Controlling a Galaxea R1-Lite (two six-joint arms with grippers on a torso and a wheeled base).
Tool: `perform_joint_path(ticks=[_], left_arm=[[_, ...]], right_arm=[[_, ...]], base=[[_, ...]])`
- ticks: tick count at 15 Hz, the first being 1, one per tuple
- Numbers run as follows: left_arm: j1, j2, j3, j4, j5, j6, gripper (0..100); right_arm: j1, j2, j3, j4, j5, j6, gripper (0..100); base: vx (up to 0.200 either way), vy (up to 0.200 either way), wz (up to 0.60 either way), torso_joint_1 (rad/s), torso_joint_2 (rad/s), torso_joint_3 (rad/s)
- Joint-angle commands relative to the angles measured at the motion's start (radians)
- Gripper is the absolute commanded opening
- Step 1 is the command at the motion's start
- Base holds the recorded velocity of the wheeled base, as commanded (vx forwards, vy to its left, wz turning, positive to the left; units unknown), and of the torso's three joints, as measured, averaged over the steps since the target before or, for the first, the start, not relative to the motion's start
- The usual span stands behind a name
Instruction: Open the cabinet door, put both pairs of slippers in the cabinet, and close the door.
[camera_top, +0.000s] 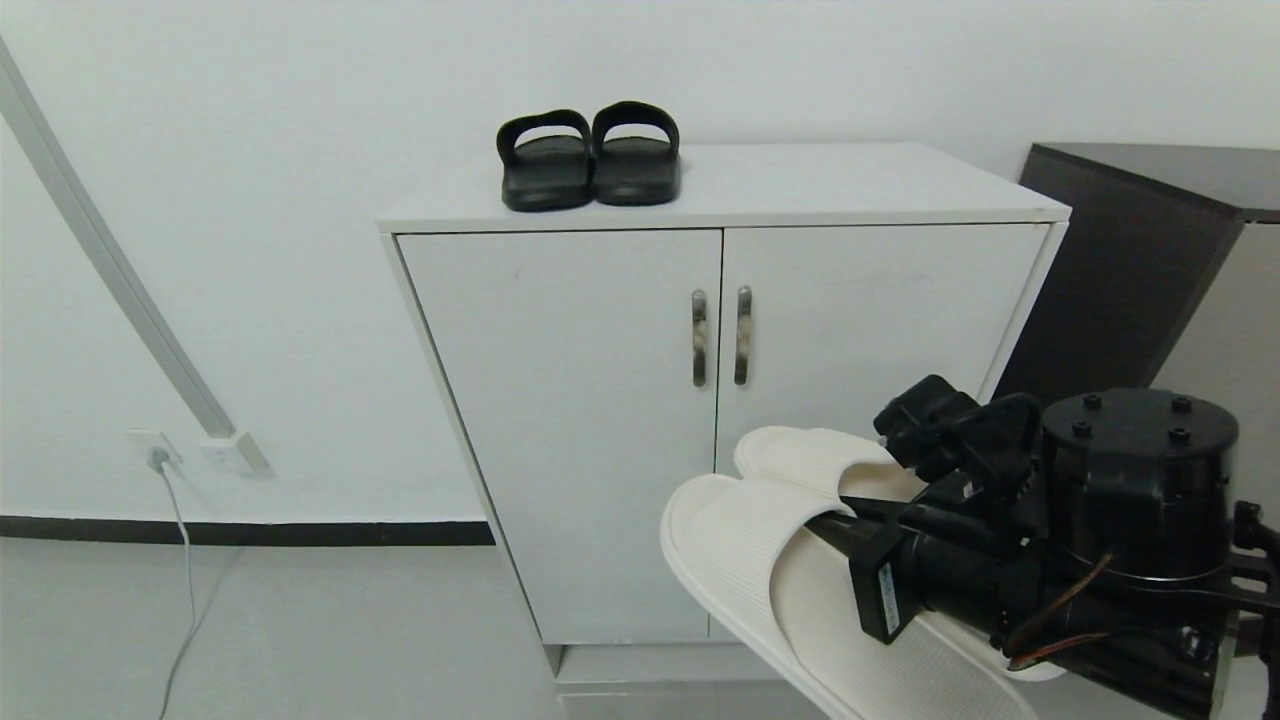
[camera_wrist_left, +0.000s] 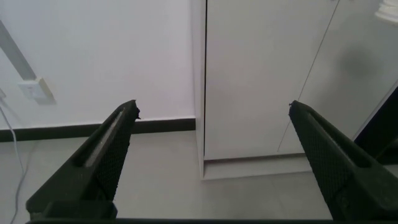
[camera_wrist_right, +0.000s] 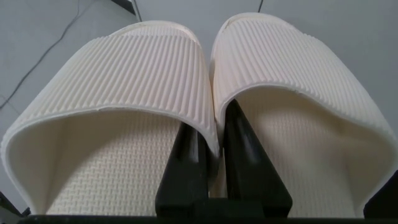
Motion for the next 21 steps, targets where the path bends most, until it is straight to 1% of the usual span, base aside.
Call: perform_joint_path(ticks=[1,7,10,16,17,18,19,20,21], left_arm=[[0.000,0.000,0.000,0.001,0.000,0.000,100],[0.000,0.000,0.000,0.001,0.000,0.000,100],[0.000,0.000,0.000,0.001,0.000,0.002,100],[-0.001,0.012,-0.012,0.001,0.000,0.006,100],[-0.001,0.067,-0.067,0.001,-0.010,-0.006,100],[-0.001,0.152,-0.144,0.001,-0.013,-0.046,100],[-0.006,0.225,-0.184,-0.001,-0.023,-0.059,100],[-0.012,0.282,-0.199,-0.002,-0.057,-0.055,100],[-0.015,0.370,-0.221,-0.027,-0.135,-0.052,100]], right_arm=[[0.001,0.002,0.002,0.000,-0.001,0.000,0],[0.001,0.002,0.004,0.000,-0.001,0.000,0],[0.001,0.003,0.004,0.000,-0.001,0.000,0],[0.001,0.006,0.004,0.000,-0.001,0.000,0],[0.001,0.006,0.005,0.000,-0.001,0.000,0],[0.001,0.006,0.007,0.000,-0.001,0.000,0],[0.001,0.008,0.008,0.000,-0.001,0.000,0],[0.001,0.008,0.008,0.000,-0.001,0.000,0],[0.001,0.005,0.013,0.000,-0.001,0.000,0]], base=[[0.000,0.000,0.00,-0.085,0.45,0.378],[0.000,0.000,0.00,-0.028,0.42,0.382],[0.000,0.000,0.00,0.002,0.10,0.103],[0.000,0.000,0.00,0.000,0.00,0.000],[0.000,0.000,0.00,0.000,0.00,0.000],[0.000,0.000,0.00,0.000,0.00,0.000],[0.000,0.000,0.00,0.000,0.00,0.000],[0.000,0.000,0.00,0.000,0.00,0.000],[0.000,0.000,0.00,0.000,0.00,0.000]])
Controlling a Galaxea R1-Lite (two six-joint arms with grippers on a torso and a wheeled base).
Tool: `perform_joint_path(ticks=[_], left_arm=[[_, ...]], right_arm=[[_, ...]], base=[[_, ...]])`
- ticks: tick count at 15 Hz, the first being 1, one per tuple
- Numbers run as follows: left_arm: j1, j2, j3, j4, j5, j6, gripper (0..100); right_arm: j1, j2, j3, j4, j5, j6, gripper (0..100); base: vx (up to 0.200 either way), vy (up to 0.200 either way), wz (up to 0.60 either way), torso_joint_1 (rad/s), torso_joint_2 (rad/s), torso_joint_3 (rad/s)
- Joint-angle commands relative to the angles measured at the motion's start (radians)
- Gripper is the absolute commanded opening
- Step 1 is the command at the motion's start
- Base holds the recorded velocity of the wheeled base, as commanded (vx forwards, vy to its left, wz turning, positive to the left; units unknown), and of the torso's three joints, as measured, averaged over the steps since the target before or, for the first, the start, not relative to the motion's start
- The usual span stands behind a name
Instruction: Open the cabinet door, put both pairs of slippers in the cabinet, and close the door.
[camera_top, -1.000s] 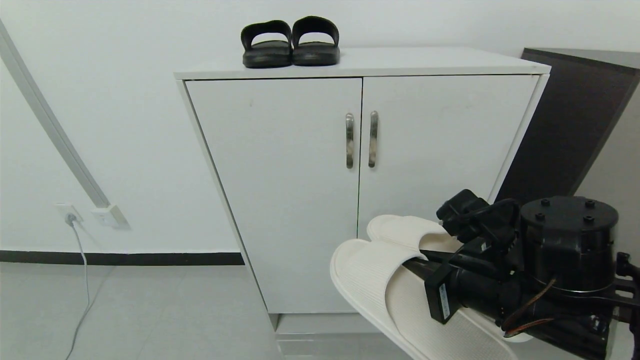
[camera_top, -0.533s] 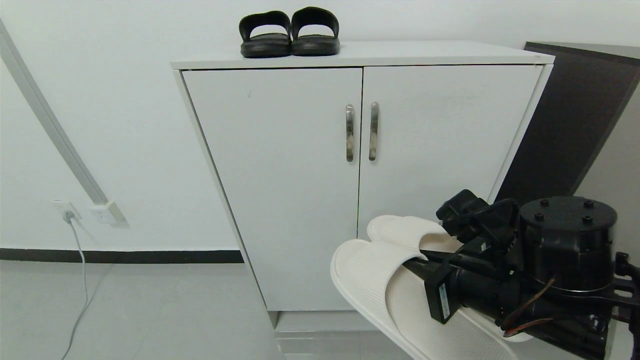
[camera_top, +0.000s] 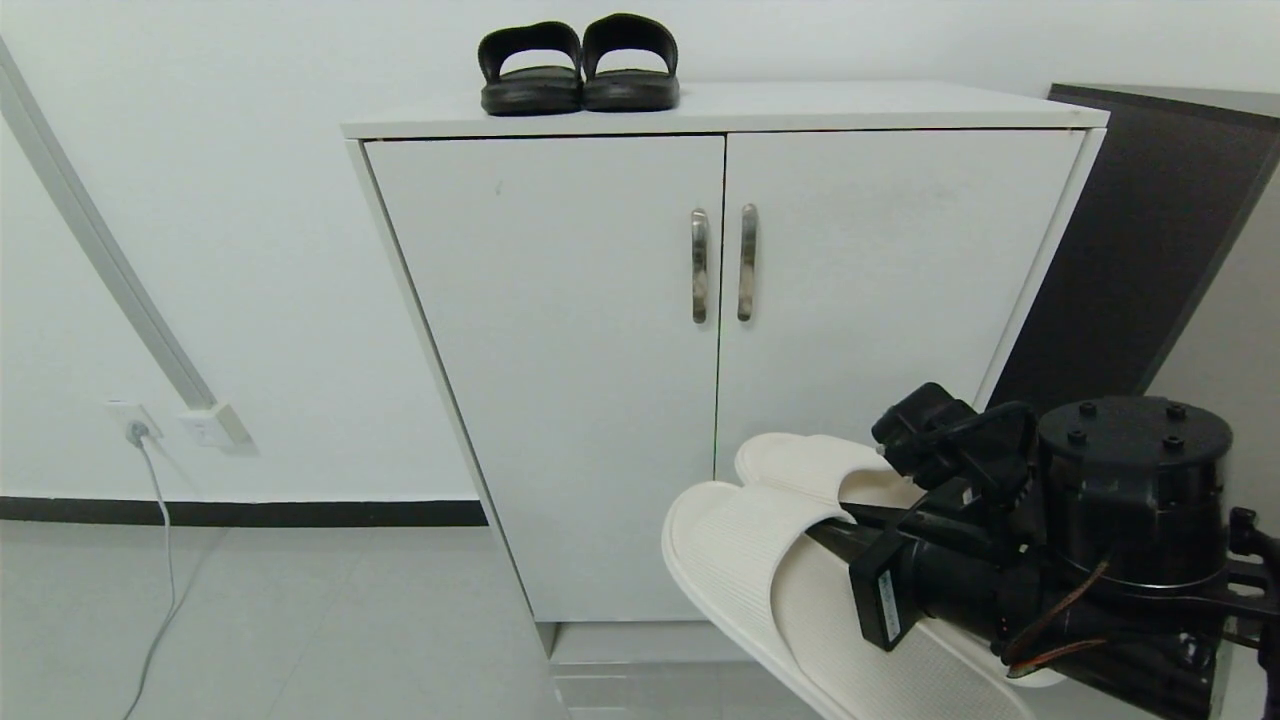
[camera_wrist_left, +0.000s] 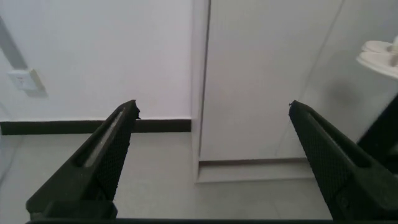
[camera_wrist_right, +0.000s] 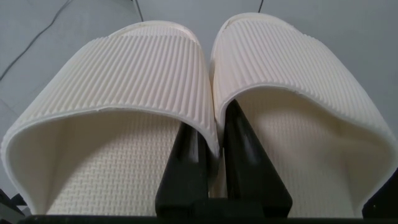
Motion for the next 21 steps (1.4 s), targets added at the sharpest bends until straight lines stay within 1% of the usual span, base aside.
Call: perform_joint_path(ticks=[1,3,4,5,6,8,10,11,12,13,14,16,17,18,19,20,21], left_arm=[[-0.009,0.273,-0.086,-0.056,-0.134,-0.010,100],[-0.009,0.408,-0.105,-0.156,-0.235,-0.008,100],[-0.012,0.479,-0.125,-0.207,-0.277,-0.008,100],[-0.015,0.540,-0.149,-0.239,-0.306,-0.008,100],[-0.038,0.604,-0.181,-0.265,-0.323,-0.008,100],[-0.120,0.713,-0.250,-0.299,-0.323,-0.010,100],[-0.215,0.816,-0.321,-0.336,-0.317,-0.010,100],[-0.252,0.861,-0.353,-0.354,-0.314,-0.011,100],[-0.293,0.914,-0.393,-0.372,-0.298,-0.011,100],[-0.333,0.963,-0.425,-0.389,-0.268,-0.011,100],[-0.379,1.006,-0.447,-0.412,-0.225,-0.010,100],[-0.480,1.101,-0.494,-0.486,-0.117,-0.014,100],[-0.515,1.151,-0.527,-0.514,-0.082,-0.016,100],[-0.543,1.198,-0.565,-0.530,-0.067,-0.018,100],[-0.566,1.235,-0.605,-0.530,-0.065,-0.018,100],[-0.583,1.264,-0.639,-0.532,-0.067,-0.025,100],[-0.603,1.295,-0.683,-0.533,-0.073,-0.053,100]], right_arm=[[0.001,0.002,0.003,0.000,0.000,0.000,0],[0.002,0.004,0.004,0.000,0.000,-0.002,0],[0.001,0.005,0.004,0.000,0.000,-0.008,0],[0.001,0.005,0.006,0.000,0.001,-0.008,0],[0.002,0.005,0.006,0.000,0.000,-0.008,0],[0.001,0.005,0.006,0.000,0.000,-0.008,0],[0.001,0.004,0.006,0.000,-0.002,-0.008,0],[0.002,0.005,0.006,0.000,-0.002,-0.008,0],[0.001,0.008,0.006,0.000,0.000,-0.008,0],[0.002,0.010,0.006,0.000,0.000,-0.008,0],[0.002,0.014,0.006,0.000,0.000,-0.008,0],[0.001,0.013,0.004,-0.002,-0.002,-0.008,0],[0.001,0.008,0.006,-0.005,-0.002,-0.008,0],[0.001,0.005,0.006,-0.006,-0.005,-0.008,0],[0.001,0.004,0.006,-0.006,-0.005,-0.008,0],[0.001,0.004,0.006,-0.005,-0.006,-0.008,0],[0.001,0.005,0.006,-0.006,-0.006,-0.006,0]], base=[[0.000,0.000,0.00,0.000,0.00,0.000],[0.000,0.000,0.00,0.000,0.00,0.000],[0.000,0.000,0.00,0.000,0.00,0.000],[0.000,0.000,0.00,0.000,0.00,0.000],[0.000,0.000,0.00,0.000,0.00,0.000],[0.000,0.000,0.00,0.000,0.00,0.000],[0.000,0.000,0.00,0.000,0.00,0.000],[0.000,0.000,0.00,0.000,0.00,0.000],[0.000,0.000,0.00,0.000,0.00,0.000],[0.000,0.000,0.00,0.000,0.00,0.000],[0.000,0.000,0.00,0.000,0.00,0.000],[0.000,0.000,0.00,0.000,0.00,0.000],[0.000,0.000,0.00,0.000,0.00,0.000],[0.000,0.000,0.00,0.000,0.00,0.000],[0.000,0.000,0.00,0.000,0.00,0.000],[0.000,0.000,0.00,0.000,0.00,0.000],[0.000,0.000,0.00,0.000,0.00,0.000]])
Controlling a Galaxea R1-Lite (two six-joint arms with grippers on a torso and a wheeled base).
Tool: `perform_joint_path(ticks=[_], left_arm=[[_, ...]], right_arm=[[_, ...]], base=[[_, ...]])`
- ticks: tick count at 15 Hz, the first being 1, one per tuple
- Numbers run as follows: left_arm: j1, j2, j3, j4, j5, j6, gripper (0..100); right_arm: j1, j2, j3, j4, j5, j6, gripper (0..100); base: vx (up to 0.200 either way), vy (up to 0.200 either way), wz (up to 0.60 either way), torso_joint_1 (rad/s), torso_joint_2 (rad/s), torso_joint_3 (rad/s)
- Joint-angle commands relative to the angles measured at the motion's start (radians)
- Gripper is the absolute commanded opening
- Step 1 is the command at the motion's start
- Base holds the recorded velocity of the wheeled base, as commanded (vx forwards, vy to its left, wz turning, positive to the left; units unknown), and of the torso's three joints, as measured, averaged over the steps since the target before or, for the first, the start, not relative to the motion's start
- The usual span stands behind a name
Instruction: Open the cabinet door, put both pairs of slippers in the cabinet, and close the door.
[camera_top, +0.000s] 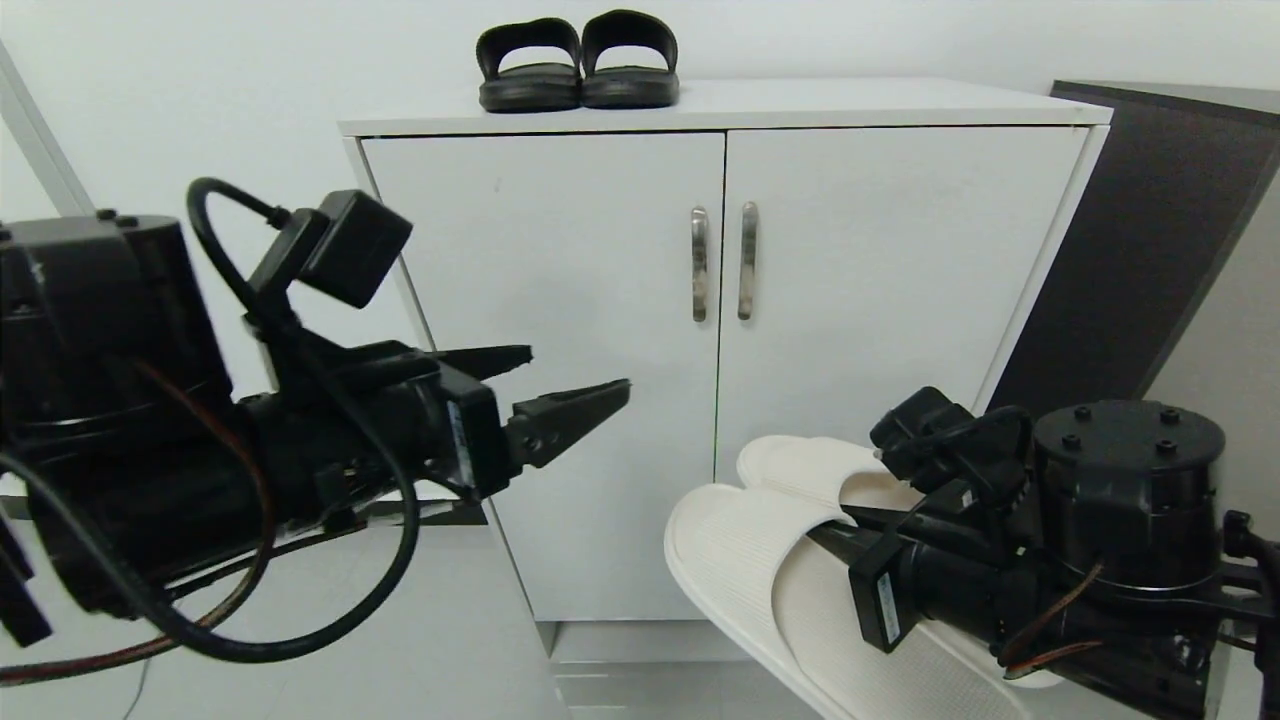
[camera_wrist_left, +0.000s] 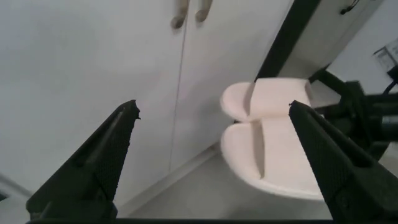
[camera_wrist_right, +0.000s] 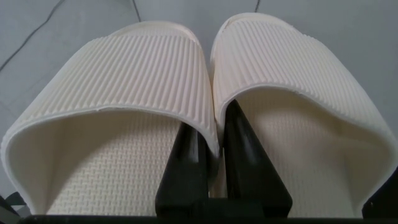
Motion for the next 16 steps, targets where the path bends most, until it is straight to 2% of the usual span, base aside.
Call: perform_joint_path(ticks=[1,3,4,6,8,11,13,15,16], left_arm=[[-0.048,0.121,-0.097,-0.003,-0.005,-0.043,100],[-0.050,0.170,-0.155,-0.027,-0.034,-0.083,100],[-0.051,0.215,-0.186,-0.087,-0.075,-0.115,100],[-0.063,0.261,-0.196,-0.158,-0.123,-0.117,100],[-0.071,0.297,-0.241,-0.135,-0.136,-0.117,100],[-0.070,0.374,-0.345,-0.127,-0.233,-0.131,100],[-0.070,0.417,-0.430,-0.095,-0.273,-0.168,100],[-0.054,0.455,-0.511,-0.058,-0.340,-0.223,100],[-0.042,0.469,-0.548,-0.027,-0.356,-0.237,100]], right_arm=[[0.001,-0.002,0.002,0.001,0.001,0.000,0],[0.001,-0.002,0.002,0.001,0.001,0.000,0],[0.001,0.000,0.002,0.001,0.003,0.000,0],[0.001,-0.002,0.005,-0.001,0.003,0.001,0],[-0.001,-0.005,0.012,-0.007,0.004,0.003,0],[-0.007,0.001,0.022,-0.007,0.007,0.007,0],[-0.010,0.004,0.026,-0.007,0.009,0.009,0],[-0.013,0.004,0.028,-0.007,0.009,0.009,0],[-0.015,0.004,0.026,-0.007,0.009,0.009,0]], base=[[0.000,0.000,0.00,0.000,0.00,0.000],[0.000,0.000,0.00,0.000,0.00,0.000],[0.000,0.000,0.00,0.000,0.00,0.000],[0.000,0.000,0.00,0.000,0.00,0.000],[0.000,0.000,0.00,0.000,0.00,0.000],[0.000,0.000,0.00,0.000,0.00,0.000],[0.000,0.000,0.00,0.000,0.00,0.000],[0.000,0.000,0.00,0.000,0.00,0.000],[0.000,0.000,0.00,0.000,0.00,0.000]])
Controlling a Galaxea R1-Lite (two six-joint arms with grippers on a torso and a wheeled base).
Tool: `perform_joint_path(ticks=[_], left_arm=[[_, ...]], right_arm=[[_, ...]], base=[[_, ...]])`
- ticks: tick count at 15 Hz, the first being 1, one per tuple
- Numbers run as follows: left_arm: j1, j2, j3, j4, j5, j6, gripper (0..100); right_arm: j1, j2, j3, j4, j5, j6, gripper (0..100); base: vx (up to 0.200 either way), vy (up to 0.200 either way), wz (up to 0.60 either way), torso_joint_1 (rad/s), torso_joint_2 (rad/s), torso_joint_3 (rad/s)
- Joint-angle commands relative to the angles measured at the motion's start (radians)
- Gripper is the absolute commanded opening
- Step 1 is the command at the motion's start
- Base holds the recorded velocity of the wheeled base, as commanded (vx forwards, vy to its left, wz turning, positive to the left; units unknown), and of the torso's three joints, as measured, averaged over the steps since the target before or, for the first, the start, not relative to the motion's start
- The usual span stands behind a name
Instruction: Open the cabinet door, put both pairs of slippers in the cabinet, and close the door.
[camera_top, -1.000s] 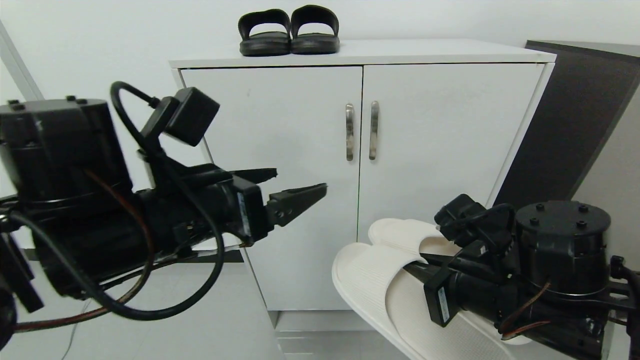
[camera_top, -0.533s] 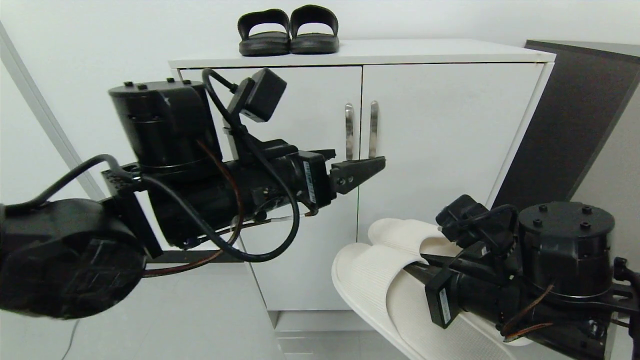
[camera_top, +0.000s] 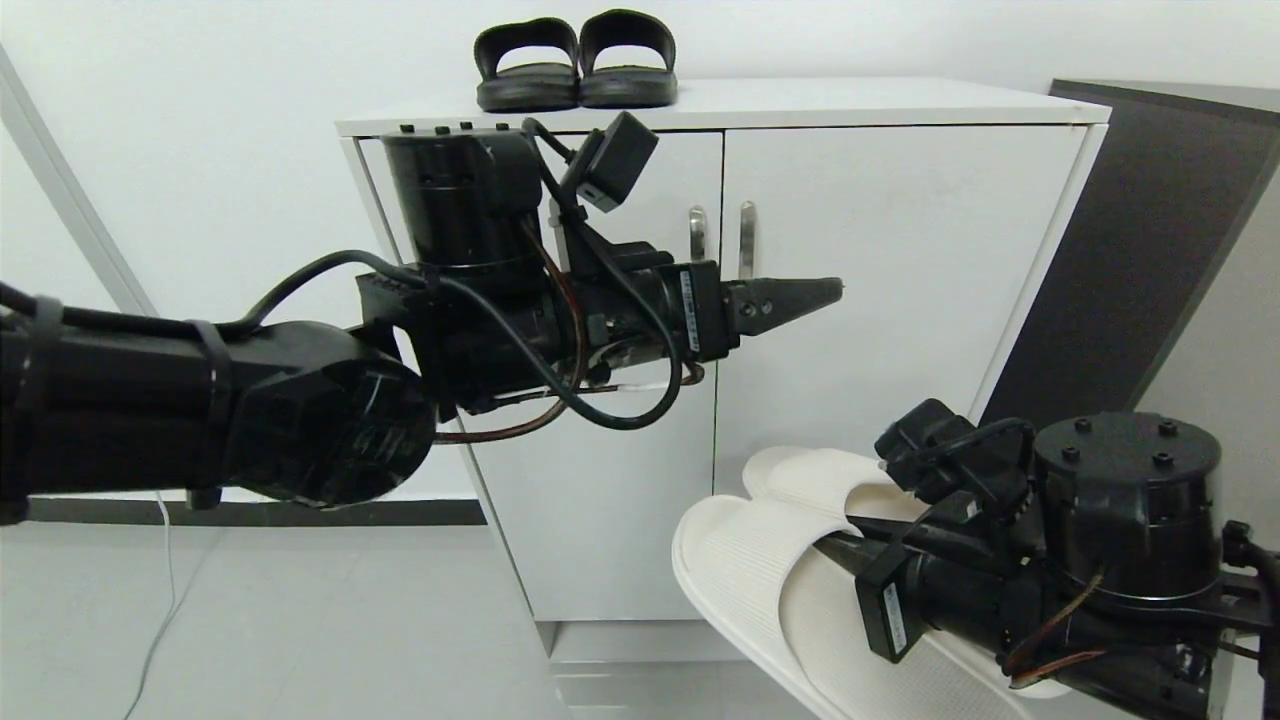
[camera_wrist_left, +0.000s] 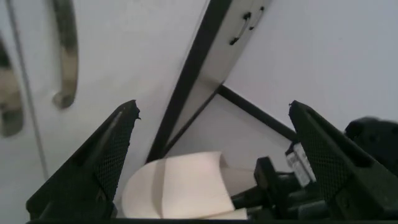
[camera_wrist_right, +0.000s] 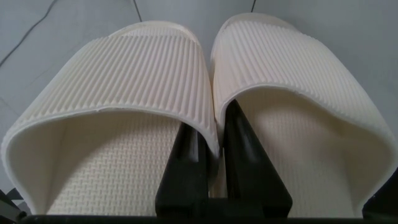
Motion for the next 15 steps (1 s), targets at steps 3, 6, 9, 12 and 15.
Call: perform_joint_path(ticks=[3,6,9,12,15], left_arm=[[0.046,0.073,-0.130,0.062,-0.050,-0.044,100],[0.046,0.108,-0.185,0.071,-0.015,-0.044,100],[0.043,0.151,-0.241,0.081,0.057,-0.038,100],[0.043,0.159,-0.256,0.085,0.063,-0.038,100],[0.043,0.195,-0.314,0.111,0.095,-0.038,100]], right_arm=[[-0.002,0.008,-0.001,-0.001,0.001,0.000,0],[-0.002,0.008,-0.003,-0.001,0.001,0.000,0],[-0.003,0.008,-0.001,-0.001,0.001,0.000,0],[-0.005,0.010,-0.001,-0.001,0.001,0.000,0],[-0.006,0.011,-0.001,-0.001,0.001,0.000,0]], base=[[0.000,0.000,0.00,0.000,0.00,0.000],[0.000,0.000,0.00,0.000,0.00,0.000],[0.000,0.000,0.00,0.000,0.00,0.000],[0.000,0.000,0.00,0.000,0.00,0.000],[0.000,0.000,0.00,0.000,0.00,0.000]])
